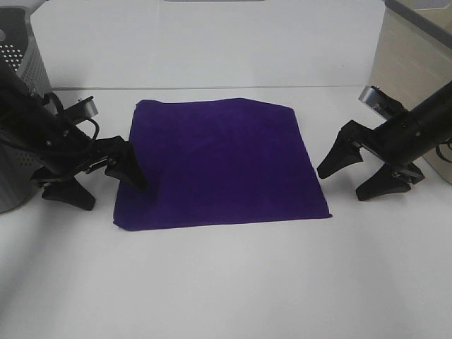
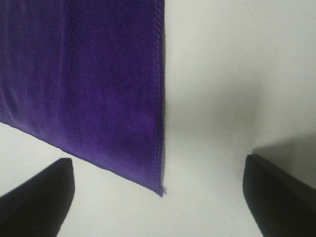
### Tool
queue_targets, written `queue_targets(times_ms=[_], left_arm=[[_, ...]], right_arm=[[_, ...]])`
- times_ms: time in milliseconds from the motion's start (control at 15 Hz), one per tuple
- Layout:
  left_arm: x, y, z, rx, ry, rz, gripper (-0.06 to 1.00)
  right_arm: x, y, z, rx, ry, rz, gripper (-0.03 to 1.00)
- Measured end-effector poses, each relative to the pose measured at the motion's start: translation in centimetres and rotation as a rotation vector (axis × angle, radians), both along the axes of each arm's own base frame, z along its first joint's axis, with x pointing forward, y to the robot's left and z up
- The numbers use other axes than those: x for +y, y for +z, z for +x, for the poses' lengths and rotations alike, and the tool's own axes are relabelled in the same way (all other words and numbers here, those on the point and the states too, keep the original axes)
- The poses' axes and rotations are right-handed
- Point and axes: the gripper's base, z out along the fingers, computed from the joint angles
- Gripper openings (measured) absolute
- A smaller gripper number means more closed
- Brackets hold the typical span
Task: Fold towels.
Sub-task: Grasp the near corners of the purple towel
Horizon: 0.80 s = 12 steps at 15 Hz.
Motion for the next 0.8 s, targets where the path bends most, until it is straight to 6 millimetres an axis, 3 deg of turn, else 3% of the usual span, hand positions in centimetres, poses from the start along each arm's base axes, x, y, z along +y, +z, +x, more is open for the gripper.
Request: queue_targets(times_ms=[133, 267, 600, 800], left_arm=[[-0.1, 0.0, 0.0, -0.001, -0.002, 0.000, 0.98], [-1.3, -0.1, -0.1, -0.007, -0.001, 0.007, 0.95], [-6.1, -0.4, 0.7, -0.032, -0.022, 0.009, 0.76], [-8.7, -1.5, 2.0, 0.111, -0.012, -0.046, 0.63]], right_arm=[[0.1, -0.3, 0.2, 0.014, -0.041, 0.002, 0.88], [1.4, -1.1, 0.4, 0.036, -0.040, 0.021, 0.82], [9.2, -2.5, 1.6, 0.097, 0.112, 0.001, 0.70], [11.6, -2.3, 2.0, 0.097, 0.193, -0.103, 0.52]])
